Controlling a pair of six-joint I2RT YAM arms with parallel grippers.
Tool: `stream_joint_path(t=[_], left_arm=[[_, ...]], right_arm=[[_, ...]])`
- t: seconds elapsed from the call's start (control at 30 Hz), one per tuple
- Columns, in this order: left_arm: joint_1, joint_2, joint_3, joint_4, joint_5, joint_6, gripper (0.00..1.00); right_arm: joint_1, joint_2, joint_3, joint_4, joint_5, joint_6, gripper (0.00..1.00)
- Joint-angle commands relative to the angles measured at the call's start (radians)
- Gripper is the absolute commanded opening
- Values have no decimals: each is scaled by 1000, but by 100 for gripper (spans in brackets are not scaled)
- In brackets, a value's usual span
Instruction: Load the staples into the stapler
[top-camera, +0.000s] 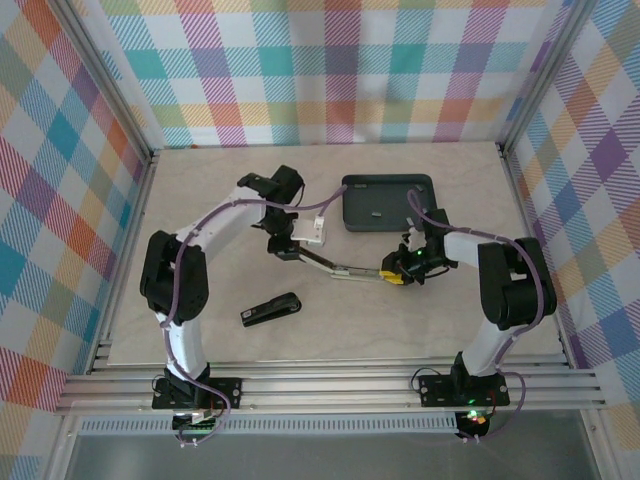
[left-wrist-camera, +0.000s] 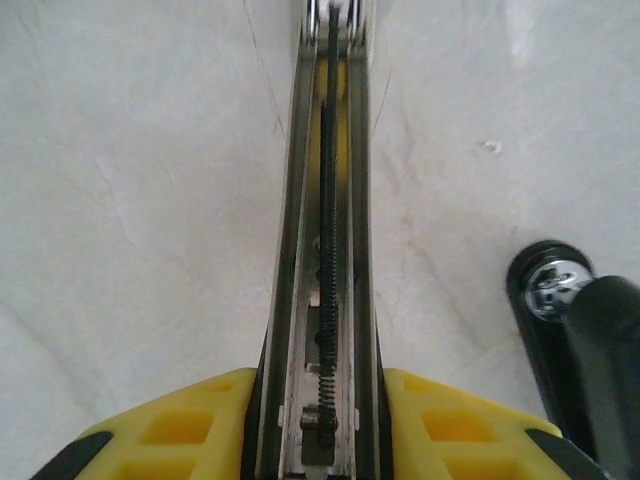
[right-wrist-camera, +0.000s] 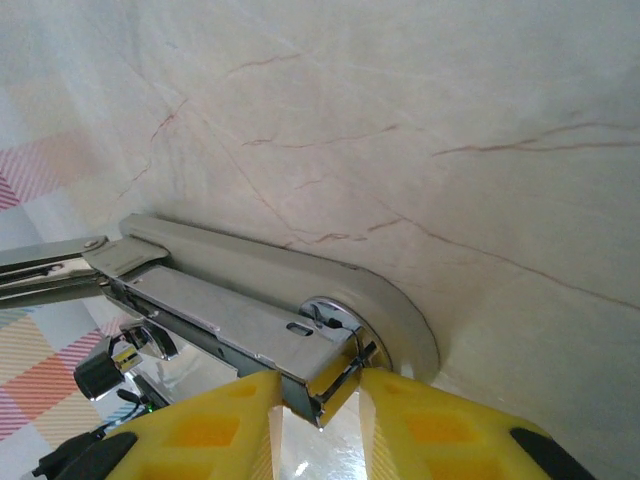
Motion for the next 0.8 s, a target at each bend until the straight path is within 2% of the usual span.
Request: stream_joint_path(t=[0.0,0.2,0.43,0.57,0.77], left_arm=[[-35,-42,106,-135,21,-41,30],[-112,16,246,-189,-44,-86,30],[-194,180,478,-295,-70,-201,27],[-215,213,493,-283,-92,-246,27],[-242,244,498,-183,-54,-351,27]], right_arm=[[33,45,-6,-8,76,18,27],[75,53,4,33,57,46,27],[112,42,9,74,39,79,27],[121,40,4,111,20,99,27],[126,48,-14,191,-32,130,27]])
